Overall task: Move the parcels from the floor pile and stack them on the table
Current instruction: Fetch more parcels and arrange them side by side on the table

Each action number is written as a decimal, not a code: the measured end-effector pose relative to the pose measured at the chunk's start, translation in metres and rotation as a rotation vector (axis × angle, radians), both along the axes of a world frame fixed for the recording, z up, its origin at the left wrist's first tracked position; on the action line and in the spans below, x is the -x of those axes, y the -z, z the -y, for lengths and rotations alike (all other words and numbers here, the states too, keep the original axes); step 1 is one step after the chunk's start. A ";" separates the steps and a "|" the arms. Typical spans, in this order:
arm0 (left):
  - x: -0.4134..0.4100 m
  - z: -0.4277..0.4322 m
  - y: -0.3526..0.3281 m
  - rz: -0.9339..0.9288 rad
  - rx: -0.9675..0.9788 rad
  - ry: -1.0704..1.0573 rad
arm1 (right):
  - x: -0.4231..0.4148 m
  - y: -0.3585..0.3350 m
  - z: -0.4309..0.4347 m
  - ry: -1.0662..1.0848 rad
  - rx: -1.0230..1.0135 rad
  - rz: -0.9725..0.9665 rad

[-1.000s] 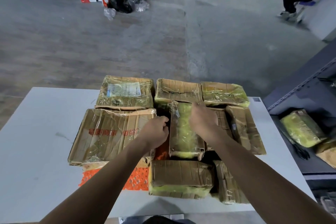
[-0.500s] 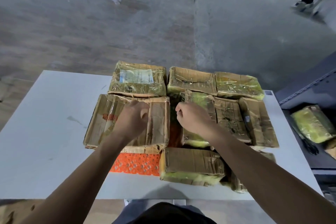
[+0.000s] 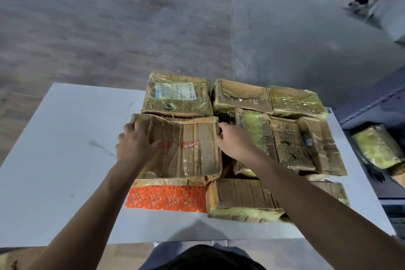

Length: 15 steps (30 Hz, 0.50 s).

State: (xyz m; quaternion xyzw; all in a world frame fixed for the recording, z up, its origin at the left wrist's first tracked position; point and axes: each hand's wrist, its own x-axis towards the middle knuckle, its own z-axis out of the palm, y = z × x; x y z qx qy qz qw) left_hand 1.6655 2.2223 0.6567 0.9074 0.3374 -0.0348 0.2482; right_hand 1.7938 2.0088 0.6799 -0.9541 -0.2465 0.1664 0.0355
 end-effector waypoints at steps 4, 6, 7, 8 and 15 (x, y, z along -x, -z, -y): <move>0.001 -0.002 0.000 -0.014 -0.031 0.012 | 0.000 0.000 -0.001 0.049 -0.038 -0.031; 0.001 -0.002 0.001 -0.025 -0.039 0.020 | 0.001 -0.001 -0.001 0.051 -0.044 -0.036; 0.000 -0.002 0.002 -0.024 -0.033 0.020 | 0.001 -0.001 0.000 0.051 -0.050 -0.039; 0.000 -0.002 0.003 -0.015 -0.023 0.020 | 0.002 -0.002 0.000 0.046 -0.060 -0.041; 0.004 -0.012 0.014 0.010 0.002 0.040 | 0.014 -0.013 0.022 -0.119 -0.161 -0.074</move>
